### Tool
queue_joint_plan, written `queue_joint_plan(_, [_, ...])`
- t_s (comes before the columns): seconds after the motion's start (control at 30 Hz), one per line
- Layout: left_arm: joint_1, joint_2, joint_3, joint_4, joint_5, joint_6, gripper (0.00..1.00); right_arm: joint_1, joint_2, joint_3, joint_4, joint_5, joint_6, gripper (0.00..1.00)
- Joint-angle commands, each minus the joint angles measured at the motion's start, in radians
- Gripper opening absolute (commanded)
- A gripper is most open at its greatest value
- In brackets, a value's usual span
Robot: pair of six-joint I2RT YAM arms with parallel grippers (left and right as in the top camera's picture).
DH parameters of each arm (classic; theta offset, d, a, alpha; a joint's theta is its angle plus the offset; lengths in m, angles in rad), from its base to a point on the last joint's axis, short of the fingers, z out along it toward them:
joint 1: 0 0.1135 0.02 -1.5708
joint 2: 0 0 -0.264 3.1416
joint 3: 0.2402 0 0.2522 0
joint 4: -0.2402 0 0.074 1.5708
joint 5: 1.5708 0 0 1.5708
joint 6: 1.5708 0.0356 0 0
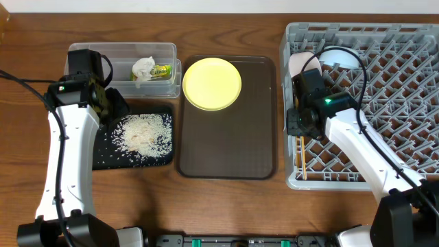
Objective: Sort waste into correct bins and load items into the dishwasher rack
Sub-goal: 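Place the second chopstick in the rack with the right gripper, then reach the right gripper to the yellow plate edge and grasp it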
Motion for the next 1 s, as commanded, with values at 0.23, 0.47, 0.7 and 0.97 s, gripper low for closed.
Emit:
queue_joint_plan(0.23, [0.002,-0.001,0.005,-0.003,-0.016,-0.006,0.70,-0.001,-0.023,0.069,0.017,-0.025,-0.028,0.48])
queue_joint_plan(0.47, [0.002,-0.001,0.005,-0.002,-0.016,-0.010,0.70,0.032,-0.028,0.145,0.235,-0.080,-0.134,0.50])
queue_joint_plan(0.7, [0.002,-0.001,0.005,-0.002,-0.016,-0.010,0.70,0.100,0.061,0.145,0.466,-0.123,-0.133,0.50])
queue_joint_plan(0.97, [0.002,-0.001,0.005,-0.002,-0.016,-0.009,0.70,0.172,0.294,0.146,0.668,-0.106,-0.108,0.61])
